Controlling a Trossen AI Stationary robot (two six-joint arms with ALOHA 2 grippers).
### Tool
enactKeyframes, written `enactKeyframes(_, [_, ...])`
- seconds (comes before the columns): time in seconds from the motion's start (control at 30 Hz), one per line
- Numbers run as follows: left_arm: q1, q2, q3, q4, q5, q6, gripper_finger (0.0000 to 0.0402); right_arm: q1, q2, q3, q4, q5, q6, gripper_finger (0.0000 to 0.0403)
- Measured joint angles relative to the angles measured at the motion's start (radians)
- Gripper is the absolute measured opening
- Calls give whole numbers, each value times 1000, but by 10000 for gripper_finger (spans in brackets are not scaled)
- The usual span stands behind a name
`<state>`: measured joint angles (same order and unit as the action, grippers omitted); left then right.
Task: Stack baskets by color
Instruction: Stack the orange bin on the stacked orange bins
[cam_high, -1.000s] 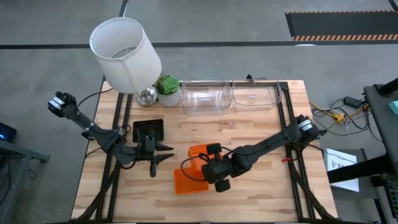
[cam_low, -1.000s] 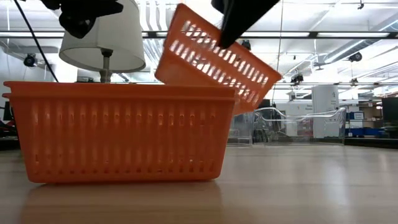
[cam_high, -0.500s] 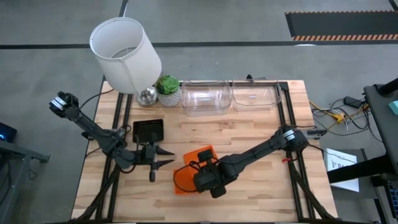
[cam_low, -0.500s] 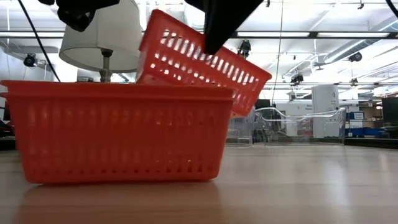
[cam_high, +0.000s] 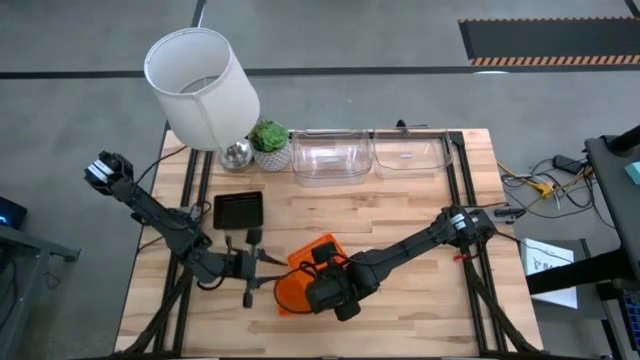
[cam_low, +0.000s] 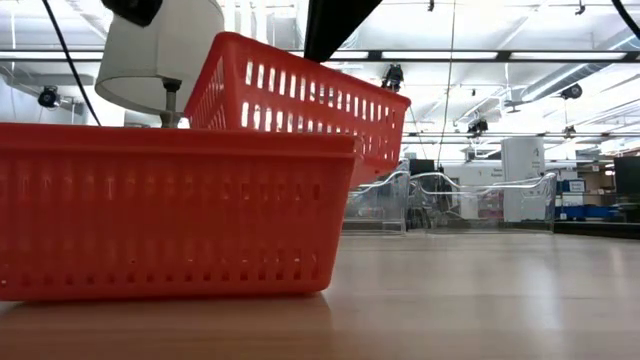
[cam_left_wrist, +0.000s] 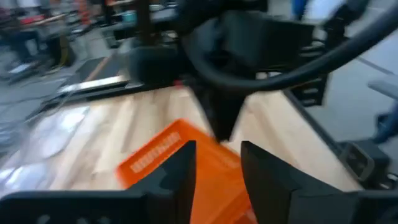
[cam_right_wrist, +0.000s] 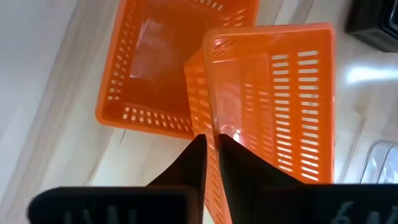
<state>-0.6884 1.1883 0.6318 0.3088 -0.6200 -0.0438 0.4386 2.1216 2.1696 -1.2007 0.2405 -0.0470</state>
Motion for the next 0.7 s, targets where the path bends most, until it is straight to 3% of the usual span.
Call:
enactKeyframes(0.1, [4,58,53,2,17,29,141,3,0,0,-1,21,-26,14])
enactKeyframes(0.3, [20,176,123,6,15,50,201,5,0,-1,0,22,-32,9])
enactKeyframes(0.43, [33,229,130,5,6,51,209,12,0,-1,-10,25,-33,8])
enactKeyframes(0.7, [46,206,106,-72,-184,-28,210,30,-67,-29,-211,81,139,8])
